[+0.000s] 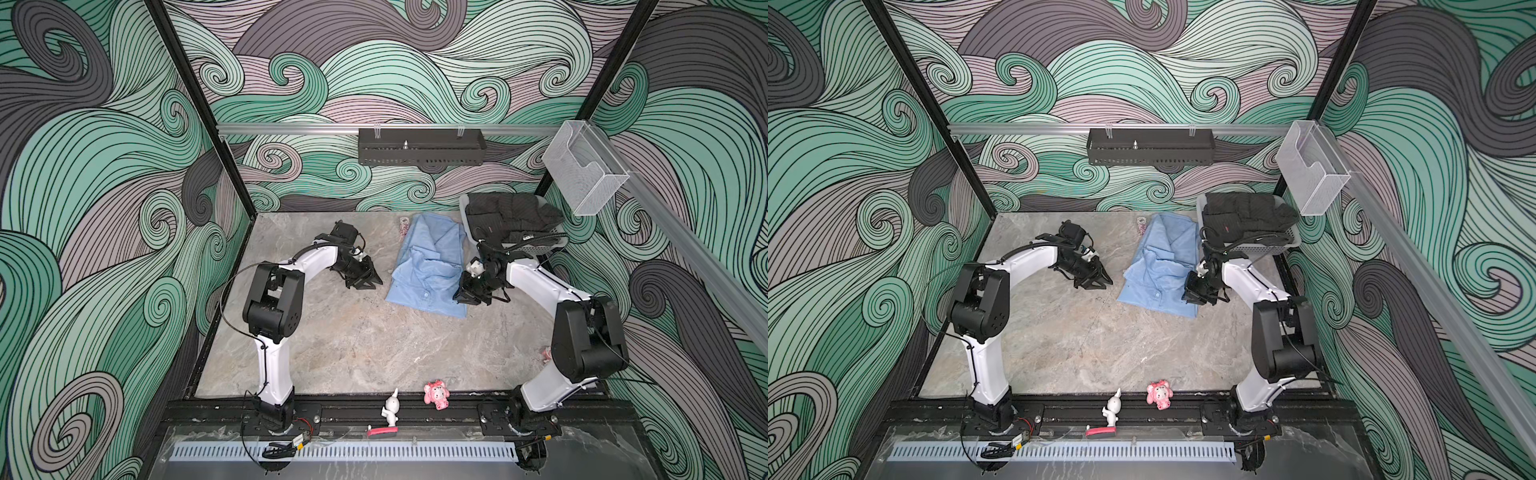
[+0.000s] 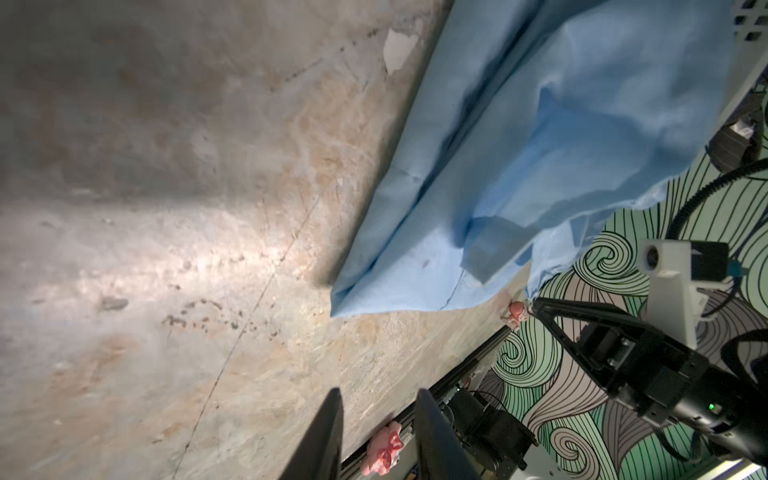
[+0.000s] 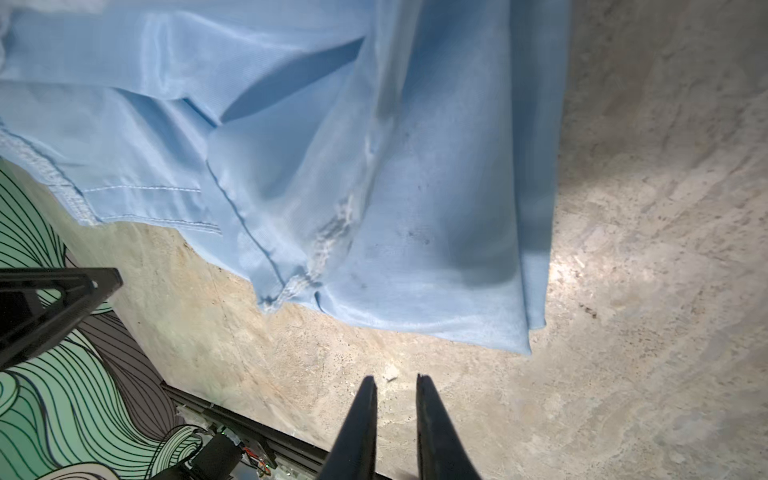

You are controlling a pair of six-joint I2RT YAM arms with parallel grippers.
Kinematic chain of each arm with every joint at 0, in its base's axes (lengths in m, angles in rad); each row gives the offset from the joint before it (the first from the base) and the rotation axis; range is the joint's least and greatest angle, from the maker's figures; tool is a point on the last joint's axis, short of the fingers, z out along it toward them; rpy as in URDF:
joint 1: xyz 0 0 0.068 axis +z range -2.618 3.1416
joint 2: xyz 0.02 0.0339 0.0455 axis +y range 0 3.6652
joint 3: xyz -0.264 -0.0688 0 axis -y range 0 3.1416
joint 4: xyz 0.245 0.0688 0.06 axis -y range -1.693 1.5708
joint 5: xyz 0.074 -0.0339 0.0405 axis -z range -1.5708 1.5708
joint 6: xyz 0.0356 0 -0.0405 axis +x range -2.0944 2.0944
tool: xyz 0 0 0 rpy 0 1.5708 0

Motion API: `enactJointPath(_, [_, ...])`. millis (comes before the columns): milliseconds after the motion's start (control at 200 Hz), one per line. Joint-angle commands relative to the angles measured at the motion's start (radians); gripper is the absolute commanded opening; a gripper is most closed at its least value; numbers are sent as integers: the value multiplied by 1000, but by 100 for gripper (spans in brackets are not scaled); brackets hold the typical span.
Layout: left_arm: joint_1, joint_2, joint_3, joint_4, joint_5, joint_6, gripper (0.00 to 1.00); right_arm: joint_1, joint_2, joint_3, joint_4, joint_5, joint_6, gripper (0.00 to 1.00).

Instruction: Fold and stack the long sleeve shirts

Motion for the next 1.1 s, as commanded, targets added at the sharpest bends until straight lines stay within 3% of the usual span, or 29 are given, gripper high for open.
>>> enactJointPath(0, [6,71,92,-20,-33,27,30,12,74,64,19,40,-19,18])
enactJointPath(435, [-19,198,272,-37,-9,10,31,15,394,487,70,67,74,20])
enactJointPath(635, [-43,227,328,-40,0,-4,32,-2,526,562,68,84,101,21])
enactJointPath(796, [-55,249,360,-44,0,-13,33,-13,478,538,70,82,94,22])
enactJointPath(1096, [-93,259,412,-52,13,-16,34,-27,250,418,34,88,66,34])
